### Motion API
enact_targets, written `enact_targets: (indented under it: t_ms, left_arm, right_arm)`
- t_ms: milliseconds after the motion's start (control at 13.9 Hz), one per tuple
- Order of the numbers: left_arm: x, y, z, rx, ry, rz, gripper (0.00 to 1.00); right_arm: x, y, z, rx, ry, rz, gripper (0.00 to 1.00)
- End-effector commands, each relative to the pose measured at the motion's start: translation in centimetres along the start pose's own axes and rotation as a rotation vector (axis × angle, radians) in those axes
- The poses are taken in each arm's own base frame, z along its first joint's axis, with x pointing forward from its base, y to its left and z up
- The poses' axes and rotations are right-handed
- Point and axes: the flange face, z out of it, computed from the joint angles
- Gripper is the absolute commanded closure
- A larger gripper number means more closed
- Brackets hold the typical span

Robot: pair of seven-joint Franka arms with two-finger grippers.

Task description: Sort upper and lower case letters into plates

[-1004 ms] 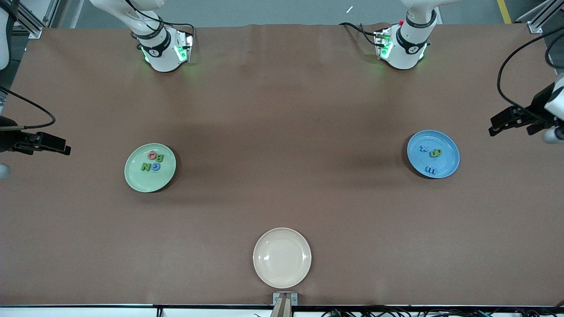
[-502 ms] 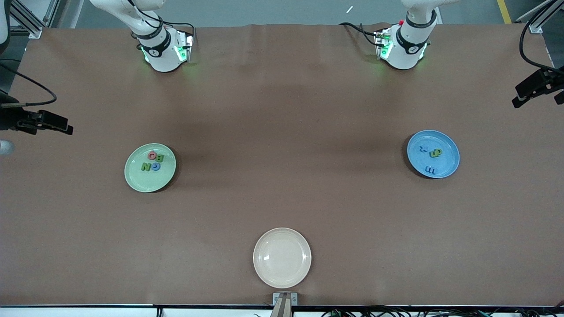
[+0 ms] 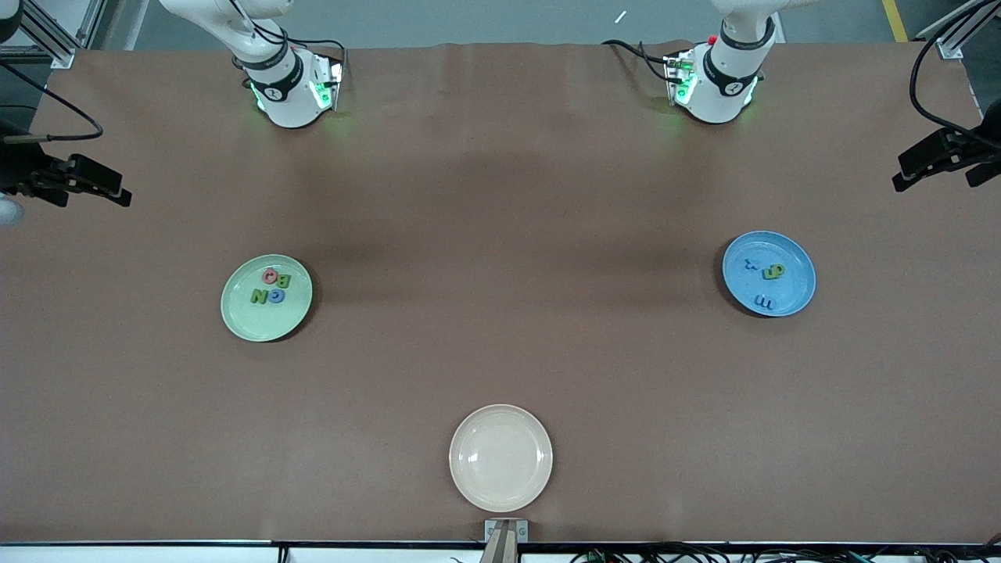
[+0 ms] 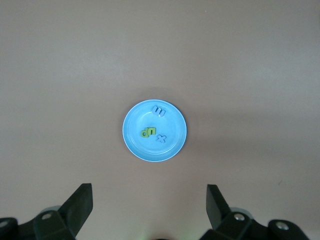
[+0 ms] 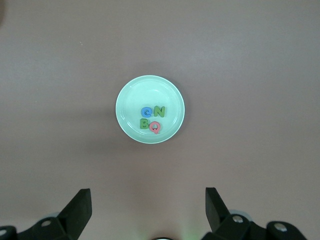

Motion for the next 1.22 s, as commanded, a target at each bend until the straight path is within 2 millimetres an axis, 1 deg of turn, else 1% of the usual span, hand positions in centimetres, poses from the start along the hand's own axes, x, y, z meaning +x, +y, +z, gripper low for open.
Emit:
enact_targets:
  t_ms: [0, 573, 717, 860, 932, 1004, 1075, 1147]
  left_arm:
    - [0.0, 0.4, -0.8, -0.011, 0.001, 0.003, 0.0]
    - [0.1, 0.7, -0.7, -0.001, 0.001, 0.012, 0.0]
    - [0.3, 0.8, -0.5, 0.002, 0.001, 0.013, 0.0]
    - [0.3, 2.7, -0.5, 0.004, 0.003, 0.048, 0.0]
    - [0.3, 3.1, -0.5, 0.02, 0.004, 0.058, 0.0]
    - [0.2, 4.2, -0.5, 0.036, 0.007, 0.078, 0.0]
    - [0.1, 4.8, -0.5, 0.05, 0.007, 0.082, 0.0]
    - [0.0, 4.9, -0.6, 0.048, 0.009, 0.086, 0.0]
  right_arm:
    - [-1.2, 0.1, -0.2, -0.009, 0.013, 0.014, 0.0]
    - [-1.4, -0.2, 0.0, -0.015, 0.005, -0.002, 0.0]
    - [-1.6, -0.3, -0.5, -0.039, 0.014, -0.008, 0.0]
    - [-2.0, -0.2, -1.0, -0.05, 0.025, -0.009, 0.0]
    - [-2.0, -0.2, -0.9, -0.05, 0.023, -0.009, 0.0]
    - [-1.9, -0.2, -0.8, -0.049, 0.019, -0.007, 0.0]
    - [-1.9, -0.2, -0.8, -0.049, 0.019, -0.007, 0.0]
    - [-1.9, -0.1, -0.7, -0.049, 0.019, -0.004, 0.0]
